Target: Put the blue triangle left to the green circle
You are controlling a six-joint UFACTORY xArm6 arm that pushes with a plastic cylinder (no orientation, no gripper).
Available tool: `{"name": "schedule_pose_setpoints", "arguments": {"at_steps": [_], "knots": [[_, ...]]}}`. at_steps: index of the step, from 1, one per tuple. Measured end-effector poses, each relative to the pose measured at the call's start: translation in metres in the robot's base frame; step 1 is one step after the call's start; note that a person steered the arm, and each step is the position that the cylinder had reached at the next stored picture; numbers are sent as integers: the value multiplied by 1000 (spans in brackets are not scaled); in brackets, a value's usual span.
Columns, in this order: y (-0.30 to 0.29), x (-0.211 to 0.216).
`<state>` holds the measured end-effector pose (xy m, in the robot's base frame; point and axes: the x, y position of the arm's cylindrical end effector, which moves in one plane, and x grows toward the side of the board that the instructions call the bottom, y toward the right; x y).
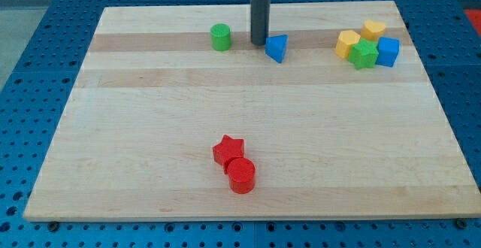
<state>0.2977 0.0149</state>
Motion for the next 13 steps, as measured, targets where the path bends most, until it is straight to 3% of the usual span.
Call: {"name": "schedule_pose_setpoints", "arguments": {"at_steps": [2,4,7,9,12,13], "knots": [[-22,4],[68,-10],[45,8],[-26,25],[49,40],[40,78]]}}
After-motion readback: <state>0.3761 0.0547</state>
